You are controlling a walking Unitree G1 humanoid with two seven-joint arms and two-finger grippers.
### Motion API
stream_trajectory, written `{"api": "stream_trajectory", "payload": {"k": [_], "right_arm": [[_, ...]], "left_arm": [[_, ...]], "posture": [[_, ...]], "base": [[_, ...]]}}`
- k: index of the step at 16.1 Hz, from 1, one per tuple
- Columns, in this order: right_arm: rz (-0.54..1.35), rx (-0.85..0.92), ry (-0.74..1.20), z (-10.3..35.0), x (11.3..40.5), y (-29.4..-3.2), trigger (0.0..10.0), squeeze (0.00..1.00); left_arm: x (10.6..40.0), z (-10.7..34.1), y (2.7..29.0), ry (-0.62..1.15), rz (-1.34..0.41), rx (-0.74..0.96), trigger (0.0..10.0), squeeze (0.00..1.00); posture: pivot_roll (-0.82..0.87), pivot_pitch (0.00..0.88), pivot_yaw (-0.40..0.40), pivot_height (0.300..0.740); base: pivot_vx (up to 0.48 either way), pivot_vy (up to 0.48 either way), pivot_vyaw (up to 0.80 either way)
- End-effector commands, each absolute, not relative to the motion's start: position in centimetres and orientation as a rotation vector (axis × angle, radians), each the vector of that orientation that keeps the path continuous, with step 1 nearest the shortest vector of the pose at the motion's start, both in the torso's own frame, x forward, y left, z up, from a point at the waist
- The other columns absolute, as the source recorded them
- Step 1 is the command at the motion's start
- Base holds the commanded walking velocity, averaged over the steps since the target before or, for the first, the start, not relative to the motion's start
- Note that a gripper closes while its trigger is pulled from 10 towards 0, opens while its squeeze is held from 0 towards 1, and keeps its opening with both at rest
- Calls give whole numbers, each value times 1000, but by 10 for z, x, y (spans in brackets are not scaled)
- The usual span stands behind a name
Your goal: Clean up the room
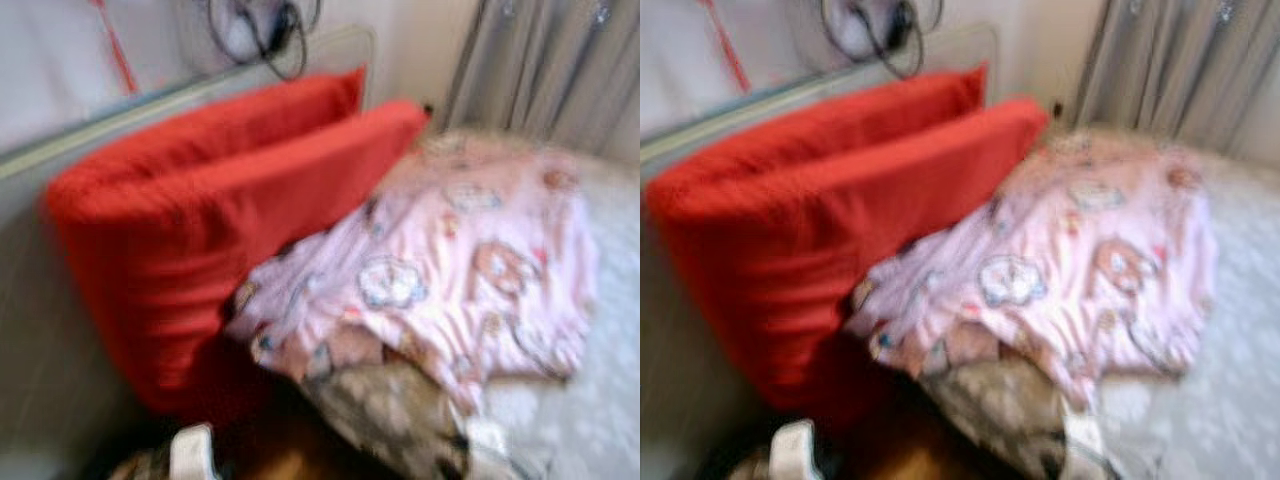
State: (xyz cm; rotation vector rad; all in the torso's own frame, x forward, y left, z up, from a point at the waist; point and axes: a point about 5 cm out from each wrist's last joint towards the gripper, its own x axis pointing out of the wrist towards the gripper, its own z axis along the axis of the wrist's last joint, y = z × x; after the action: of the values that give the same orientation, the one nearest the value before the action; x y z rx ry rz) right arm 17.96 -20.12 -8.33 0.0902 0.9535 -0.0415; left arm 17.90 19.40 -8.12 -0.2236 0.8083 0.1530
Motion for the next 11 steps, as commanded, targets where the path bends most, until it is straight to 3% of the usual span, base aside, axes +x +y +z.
{"api": "stream_trajectory", "payload": {"k": [1,5,11], "right_arm": [[-77,82,969,-85,172,-212,10000,0],[-82,85,968,-85,171,-213,10000,0],[-82,86,962,-85,172,-214,10000,0]], "left_arm": [[182,-81,186,809,122,-222,10000,0],[186,-79,184,801,105,-194,10000,0],[188,-78,184,793,105,-189,10000,0]], "posture": [[26,0,-6,740],[29,0,-11,740],[33,0,-16,740]], "base": [[326,0,0],[0,0,0],[0,-366,0]]}}
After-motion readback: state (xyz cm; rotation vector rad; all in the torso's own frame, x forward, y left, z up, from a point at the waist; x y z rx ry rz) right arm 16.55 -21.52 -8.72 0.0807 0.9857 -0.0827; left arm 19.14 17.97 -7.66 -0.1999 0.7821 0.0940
